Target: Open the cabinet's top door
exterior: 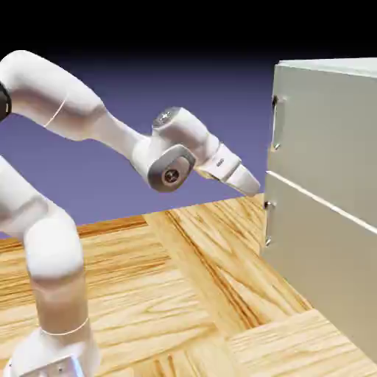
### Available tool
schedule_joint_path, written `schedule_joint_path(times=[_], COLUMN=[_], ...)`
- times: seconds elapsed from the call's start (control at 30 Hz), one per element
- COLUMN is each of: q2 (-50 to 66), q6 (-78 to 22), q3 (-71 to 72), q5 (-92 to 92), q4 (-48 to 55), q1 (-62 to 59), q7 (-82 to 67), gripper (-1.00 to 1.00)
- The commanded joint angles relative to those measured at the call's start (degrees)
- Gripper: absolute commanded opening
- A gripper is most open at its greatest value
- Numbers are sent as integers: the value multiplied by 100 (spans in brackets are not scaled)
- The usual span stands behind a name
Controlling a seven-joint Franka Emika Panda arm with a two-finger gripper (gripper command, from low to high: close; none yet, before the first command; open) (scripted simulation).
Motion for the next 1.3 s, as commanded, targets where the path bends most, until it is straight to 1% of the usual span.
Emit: schedule_joint_path(times=[0.0, 1.27], q2=[-41, -1606], q6=[-9, -365], q3=[117, 4552], q5=[250, 9720], q4=[66, 2553], q1=[-112, -4373], q7=[-159, -6188], gripper=[0, 0])
